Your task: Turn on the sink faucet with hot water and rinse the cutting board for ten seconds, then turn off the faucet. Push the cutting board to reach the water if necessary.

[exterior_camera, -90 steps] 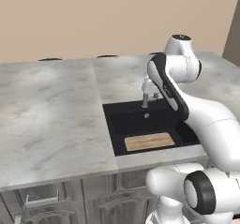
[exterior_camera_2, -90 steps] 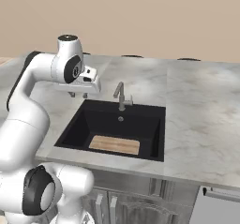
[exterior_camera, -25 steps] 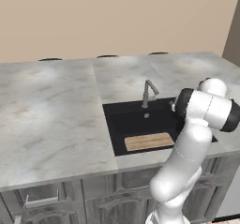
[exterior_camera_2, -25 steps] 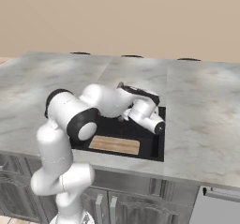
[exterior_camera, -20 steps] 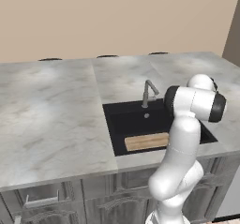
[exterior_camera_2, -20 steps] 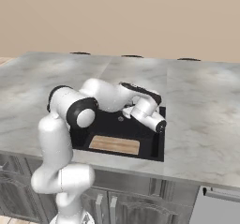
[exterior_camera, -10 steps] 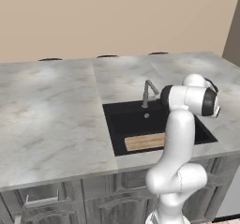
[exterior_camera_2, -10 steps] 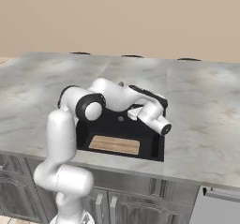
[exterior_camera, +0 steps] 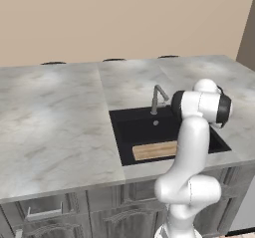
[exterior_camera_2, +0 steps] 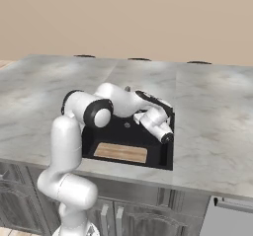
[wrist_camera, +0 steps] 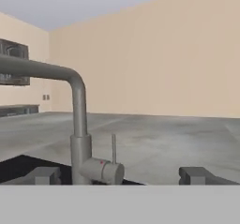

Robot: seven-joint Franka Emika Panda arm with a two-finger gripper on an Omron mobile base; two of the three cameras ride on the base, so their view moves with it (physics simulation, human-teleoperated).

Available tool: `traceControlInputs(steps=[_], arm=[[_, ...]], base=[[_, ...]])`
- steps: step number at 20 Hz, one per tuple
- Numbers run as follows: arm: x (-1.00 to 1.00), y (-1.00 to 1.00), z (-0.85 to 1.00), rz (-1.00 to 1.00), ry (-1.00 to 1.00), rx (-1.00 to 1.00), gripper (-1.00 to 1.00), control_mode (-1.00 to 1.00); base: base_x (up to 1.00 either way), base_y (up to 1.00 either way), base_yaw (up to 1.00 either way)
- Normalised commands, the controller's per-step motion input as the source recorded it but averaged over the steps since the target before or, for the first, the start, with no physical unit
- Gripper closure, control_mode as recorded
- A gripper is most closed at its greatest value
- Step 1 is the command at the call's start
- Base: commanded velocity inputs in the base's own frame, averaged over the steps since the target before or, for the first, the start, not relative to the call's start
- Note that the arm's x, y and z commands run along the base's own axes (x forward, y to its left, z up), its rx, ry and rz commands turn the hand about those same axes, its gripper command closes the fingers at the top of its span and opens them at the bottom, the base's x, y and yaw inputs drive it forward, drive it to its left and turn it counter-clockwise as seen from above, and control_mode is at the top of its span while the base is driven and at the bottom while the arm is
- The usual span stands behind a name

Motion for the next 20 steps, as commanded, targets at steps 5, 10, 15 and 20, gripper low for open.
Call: traceControlInputs(steps=[5,10,15,20], arm=[[0.27,0.22,0.0,-0.15,0.0,0.0,-1.0,-1.0],[0.22,0.1,0.0,-0.08,0.0,0.0,-1.0,-1.0],[0.23,0.06,0.0,-0.01,0.0,0.0,-1.0,-1.0],[0.21,0.07,0.0,0.0,0.0,0.0,-1.0,-1.0]], base=[[0.0,0.0,0.0],[0.0,0.0,0.0],[0.0,0.0,0.0],[0.0,0.0,0.0]])
